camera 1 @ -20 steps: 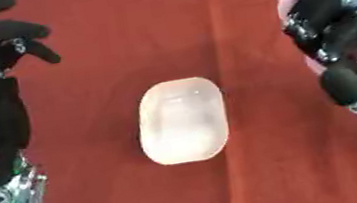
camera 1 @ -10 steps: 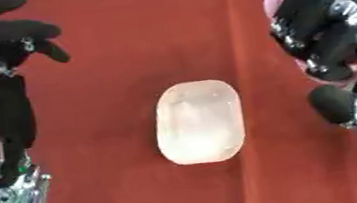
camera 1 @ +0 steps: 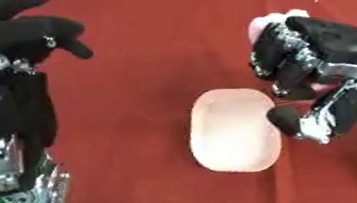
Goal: Pick up objects on the table and place them in the box.
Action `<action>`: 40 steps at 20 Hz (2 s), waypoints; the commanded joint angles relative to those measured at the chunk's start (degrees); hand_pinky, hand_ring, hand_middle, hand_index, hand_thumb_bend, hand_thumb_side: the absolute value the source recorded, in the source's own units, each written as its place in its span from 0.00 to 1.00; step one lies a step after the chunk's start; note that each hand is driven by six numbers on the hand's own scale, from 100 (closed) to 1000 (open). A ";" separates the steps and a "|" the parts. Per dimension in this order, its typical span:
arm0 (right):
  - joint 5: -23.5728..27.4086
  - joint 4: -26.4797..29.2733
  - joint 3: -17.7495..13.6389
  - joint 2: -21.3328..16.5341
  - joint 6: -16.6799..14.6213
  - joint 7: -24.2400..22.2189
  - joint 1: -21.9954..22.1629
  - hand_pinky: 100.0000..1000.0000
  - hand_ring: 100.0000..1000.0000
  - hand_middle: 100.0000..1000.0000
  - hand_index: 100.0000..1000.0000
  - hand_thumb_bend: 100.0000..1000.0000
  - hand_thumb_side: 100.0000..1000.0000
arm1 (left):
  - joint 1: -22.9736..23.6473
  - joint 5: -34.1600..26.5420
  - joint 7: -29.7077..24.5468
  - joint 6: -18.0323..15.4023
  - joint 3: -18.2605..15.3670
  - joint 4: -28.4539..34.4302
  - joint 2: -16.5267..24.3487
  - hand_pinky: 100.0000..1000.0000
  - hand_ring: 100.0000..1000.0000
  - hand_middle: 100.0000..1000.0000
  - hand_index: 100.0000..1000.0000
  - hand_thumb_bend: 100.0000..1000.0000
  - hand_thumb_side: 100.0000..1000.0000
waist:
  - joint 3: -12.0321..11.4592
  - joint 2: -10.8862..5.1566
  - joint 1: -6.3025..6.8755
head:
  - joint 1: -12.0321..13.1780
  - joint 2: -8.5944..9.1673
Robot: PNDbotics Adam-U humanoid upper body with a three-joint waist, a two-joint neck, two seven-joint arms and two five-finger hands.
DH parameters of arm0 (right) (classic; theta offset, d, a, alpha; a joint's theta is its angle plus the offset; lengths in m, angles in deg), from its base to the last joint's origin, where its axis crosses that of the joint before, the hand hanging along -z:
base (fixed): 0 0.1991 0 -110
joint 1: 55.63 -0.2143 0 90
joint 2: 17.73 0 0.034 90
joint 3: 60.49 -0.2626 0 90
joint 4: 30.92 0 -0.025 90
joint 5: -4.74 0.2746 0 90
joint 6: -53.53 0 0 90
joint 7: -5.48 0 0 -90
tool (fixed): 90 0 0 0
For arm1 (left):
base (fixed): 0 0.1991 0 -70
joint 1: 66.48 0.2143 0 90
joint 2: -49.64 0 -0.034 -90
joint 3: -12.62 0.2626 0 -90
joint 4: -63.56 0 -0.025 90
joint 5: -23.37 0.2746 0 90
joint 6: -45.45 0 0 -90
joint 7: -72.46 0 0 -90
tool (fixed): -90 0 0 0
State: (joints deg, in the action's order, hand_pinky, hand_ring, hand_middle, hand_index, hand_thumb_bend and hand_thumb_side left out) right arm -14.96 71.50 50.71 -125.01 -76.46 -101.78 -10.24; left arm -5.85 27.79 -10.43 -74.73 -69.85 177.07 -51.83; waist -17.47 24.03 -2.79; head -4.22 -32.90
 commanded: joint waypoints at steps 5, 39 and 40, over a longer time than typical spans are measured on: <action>-10.02 -3.01 1.19 1.86 -1.42 0.32 -1.55 0.00 0.00 0.00 0.02 0.00 0.68 | -1.09 -0.65 -0.42 -0.20 0.35 1.09 -0.59 0.37 0.57 0.69 0.66 0.02 0.79 | -0.76 -1.66 -0.57 | 0.74 0.33; -36.67 -1.49 7.13 6.51 -4.15 18.23 0.67 0.30 0.60 0.69 0.66 0.04 0.79 | -1.37 0.56 -0.56 -0.27 0.48 1.09 -1.04 0.38 0.58 0.69 0.67 0.04 0.75 | -0.50 -3.67 -0.52 | 0.31 -2.03; -36.88 -1.89 7.16 6.65 -4.20 18.52 0.71 0.32 0.61 0.70 0.66 0.04 0.77 | -1.37 0.57 -0.55 -0.25 0.47 1.09 -1.05 0.38 0.58 0.69 0.67 0.04 0.76 | -0.51 -3.66 -0.50 | 0.32 -2.11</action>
State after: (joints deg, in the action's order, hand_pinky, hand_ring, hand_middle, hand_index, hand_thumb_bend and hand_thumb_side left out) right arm -51.18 69.45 58.08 -118.30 -80.63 -83.81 -9.30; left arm -6.29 28.30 -11.02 -75.21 -69.54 177.07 -52.91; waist -18.07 21.95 -3.68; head -4.01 -34.99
